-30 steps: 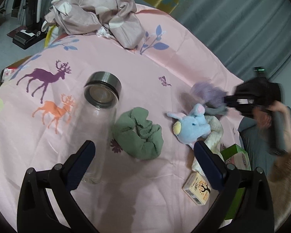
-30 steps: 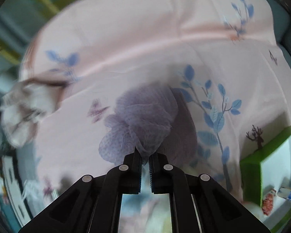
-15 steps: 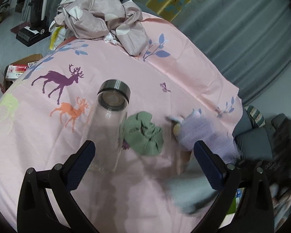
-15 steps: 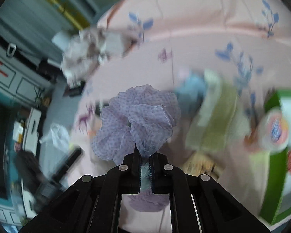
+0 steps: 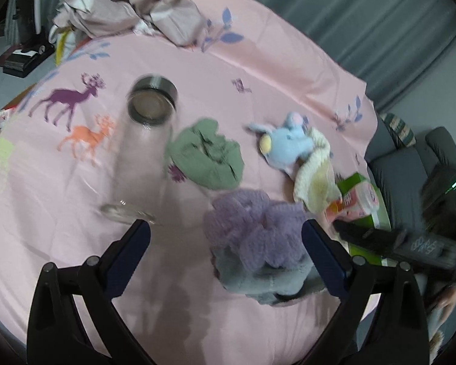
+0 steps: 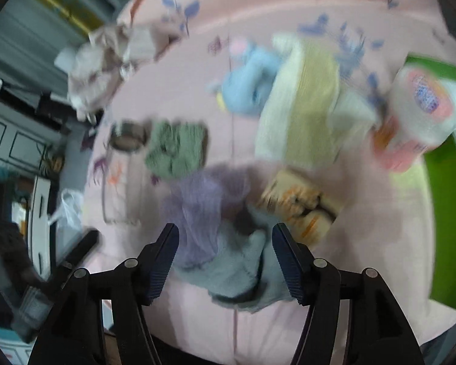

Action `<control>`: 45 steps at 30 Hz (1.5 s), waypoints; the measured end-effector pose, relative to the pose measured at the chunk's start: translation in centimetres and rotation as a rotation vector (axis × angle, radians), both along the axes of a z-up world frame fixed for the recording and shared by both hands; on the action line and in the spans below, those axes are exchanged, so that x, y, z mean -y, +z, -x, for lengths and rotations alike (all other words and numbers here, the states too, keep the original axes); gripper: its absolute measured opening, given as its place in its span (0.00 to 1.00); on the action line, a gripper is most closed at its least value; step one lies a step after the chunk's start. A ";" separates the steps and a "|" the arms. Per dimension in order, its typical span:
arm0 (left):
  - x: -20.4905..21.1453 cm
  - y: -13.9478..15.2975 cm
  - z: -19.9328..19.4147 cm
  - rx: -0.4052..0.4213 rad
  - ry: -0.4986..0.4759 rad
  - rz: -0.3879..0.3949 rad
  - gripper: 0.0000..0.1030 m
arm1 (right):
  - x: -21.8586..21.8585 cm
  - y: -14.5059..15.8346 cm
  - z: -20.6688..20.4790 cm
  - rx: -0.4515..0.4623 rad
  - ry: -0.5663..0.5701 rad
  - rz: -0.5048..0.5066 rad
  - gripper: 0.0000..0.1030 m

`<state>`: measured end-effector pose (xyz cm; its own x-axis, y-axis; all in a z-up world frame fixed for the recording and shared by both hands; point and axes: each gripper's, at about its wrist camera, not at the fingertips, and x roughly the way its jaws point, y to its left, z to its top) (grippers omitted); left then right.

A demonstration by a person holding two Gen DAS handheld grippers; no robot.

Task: Organize soft objects
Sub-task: 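Lift the bath puff off the grey cloth with the right tool, then carry the bath puff into the green box and open the right tool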

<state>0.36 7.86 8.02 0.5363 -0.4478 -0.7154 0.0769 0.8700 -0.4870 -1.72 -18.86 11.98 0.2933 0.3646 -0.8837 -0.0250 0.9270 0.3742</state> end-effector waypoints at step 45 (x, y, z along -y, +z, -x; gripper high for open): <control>14.5 10.5 2.7 0.330 -0.286 -0.074 0.11 | 5.0 10.0 4.6 0.432 0.003 -0.205 0.13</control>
